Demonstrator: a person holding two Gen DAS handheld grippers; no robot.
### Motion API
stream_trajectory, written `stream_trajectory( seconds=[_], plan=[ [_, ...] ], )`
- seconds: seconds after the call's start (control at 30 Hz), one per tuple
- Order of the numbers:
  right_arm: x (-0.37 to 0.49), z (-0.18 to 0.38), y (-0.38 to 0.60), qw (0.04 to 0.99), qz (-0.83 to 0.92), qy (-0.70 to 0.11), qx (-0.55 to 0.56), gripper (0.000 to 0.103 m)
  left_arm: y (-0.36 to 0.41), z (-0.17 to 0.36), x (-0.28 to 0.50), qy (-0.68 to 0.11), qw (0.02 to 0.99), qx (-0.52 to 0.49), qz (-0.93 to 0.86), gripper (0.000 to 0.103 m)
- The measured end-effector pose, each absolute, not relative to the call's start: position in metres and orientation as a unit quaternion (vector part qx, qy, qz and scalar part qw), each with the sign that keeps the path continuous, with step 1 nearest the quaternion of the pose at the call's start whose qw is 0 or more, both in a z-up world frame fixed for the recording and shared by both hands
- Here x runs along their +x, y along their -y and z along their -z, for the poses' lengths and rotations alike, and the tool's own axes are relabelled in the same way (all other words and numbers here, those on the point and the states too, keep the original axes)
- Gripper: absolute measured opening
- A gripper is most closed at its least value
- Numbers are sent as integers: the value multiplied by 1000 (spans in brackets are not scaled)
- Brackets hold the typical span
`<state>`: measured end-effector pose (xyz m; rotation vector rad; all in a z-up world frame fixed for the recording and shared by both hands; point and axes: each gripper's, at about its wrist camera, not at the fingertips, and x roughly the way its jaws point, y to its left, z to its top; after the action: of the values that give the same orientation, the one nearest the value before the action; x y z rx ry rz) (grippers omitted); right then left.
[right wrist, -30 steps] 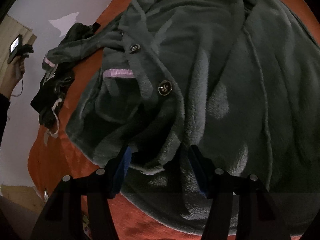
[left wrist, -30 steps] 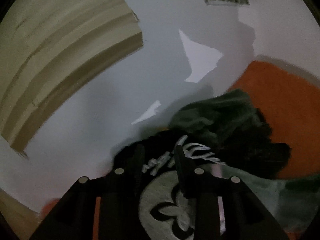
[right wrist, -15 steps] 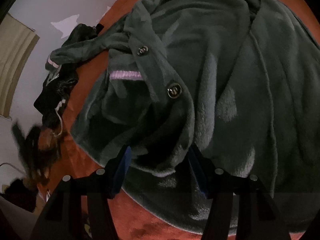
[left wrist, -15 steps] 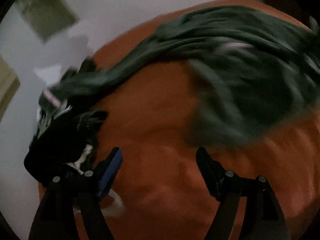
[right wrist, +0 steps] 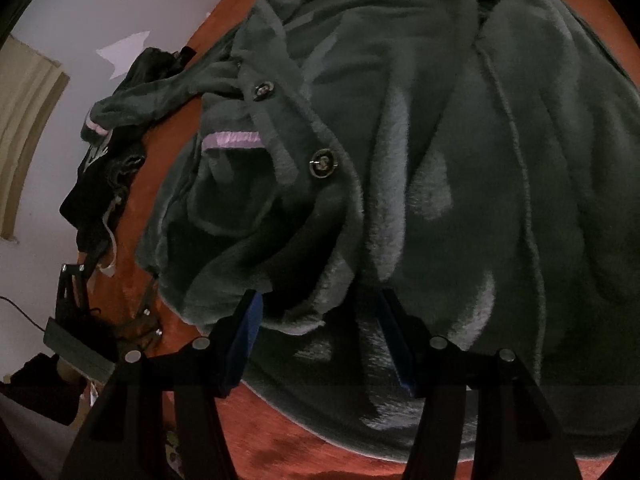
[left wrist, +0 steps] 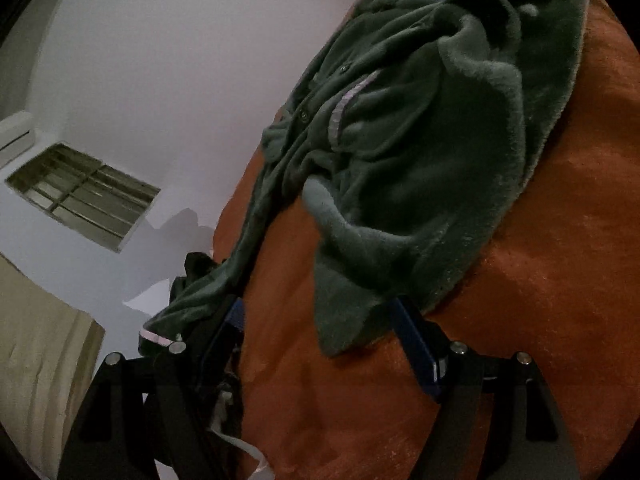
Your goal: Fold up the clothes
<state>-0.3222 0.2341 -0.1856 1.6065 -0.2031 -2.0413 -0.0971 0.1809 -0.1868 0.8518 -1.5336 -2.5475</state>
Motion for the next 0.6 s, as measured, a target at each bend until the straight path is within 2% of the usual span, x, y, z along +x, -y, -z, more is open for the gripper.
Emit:
stream_trajectory(
  seconds=[0.23, 0.6],
  plan=[
    [-321, 191, -240, 262, 753, 78, 599, 59, -183, 196, -67, 528, 3, 264, 807, 77],
    [-320, 190, -233, 268, 752, 71, 598, 59, -200, 190, -91, 495, 34, 263, 827, 77]
  ],
)
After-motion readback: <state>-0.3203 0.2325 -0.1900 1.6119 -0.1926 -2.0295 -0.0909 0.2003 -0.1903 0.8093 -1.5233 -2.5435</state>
